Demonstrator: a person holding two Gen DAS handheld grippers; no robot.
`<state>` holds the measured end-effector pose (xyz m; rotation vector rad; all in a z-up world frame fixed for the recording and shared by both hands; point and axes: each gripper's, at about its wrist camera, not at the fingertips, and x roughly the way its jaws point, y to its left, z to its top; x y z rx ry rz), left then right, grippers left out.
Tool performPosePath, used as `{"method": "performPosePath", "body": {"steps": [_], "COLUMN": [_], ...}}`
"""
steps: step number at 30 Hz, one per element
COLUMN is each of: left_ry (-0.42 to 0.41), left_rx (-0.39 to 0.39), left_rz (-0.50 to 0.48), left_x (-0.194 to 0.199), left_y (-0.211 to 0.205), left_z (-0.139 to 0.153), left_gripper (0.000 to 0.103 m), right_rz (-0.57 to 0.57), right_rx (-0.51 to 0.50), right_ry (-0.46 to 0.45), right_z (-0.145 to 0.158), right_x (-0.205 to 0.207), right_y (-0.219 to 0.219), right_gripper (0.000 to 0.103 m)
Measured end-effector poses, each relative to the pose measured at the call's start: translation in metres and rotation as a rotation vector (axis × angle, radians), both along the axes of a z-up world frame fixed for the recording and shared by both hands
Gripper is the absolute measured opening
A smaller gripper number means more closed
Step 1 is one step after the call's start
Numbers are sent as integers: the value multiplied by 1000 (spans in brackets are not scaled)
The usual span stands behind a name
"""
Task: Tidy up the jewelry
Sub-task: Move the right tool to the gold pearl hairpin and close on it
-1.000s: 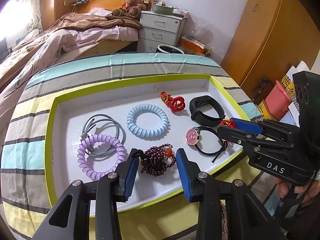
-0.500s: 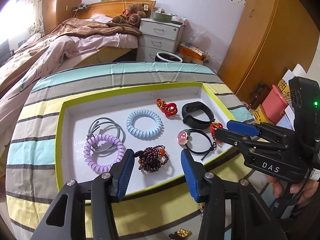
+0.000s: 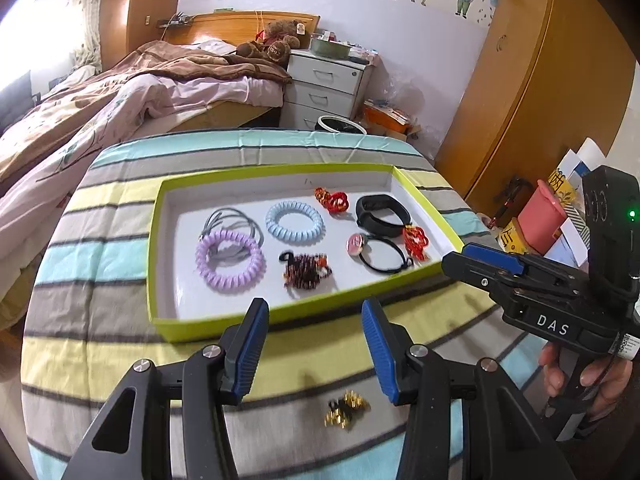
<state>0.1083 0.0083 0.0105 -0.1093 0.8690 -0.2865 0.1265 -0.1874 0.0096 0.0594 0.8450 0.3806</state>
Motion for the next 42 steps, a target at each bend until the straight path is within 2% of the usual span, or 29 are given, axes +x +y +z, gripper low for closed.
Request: {"method": "performPosePath", "body": {"steps": [21,32,42], "left_ry": [-1,1,5], "left_rx": [-39,-54,-68], "left_rz": [81,100,105], "left_x": [-62,-79,-86], "left_y": [41,59,68], "left_z": [-12,-15,-19], "left_gripper": [48,49,49], "right_rz": [66,65,63], "right_rx": [7,-105,-163], "right_ry": [49,68,62], "right_z": [-24,-36,-40], "right_x": [-45,-43,-47], "right_y": [39,61,71], "right_gripper": [43,46,46]}}
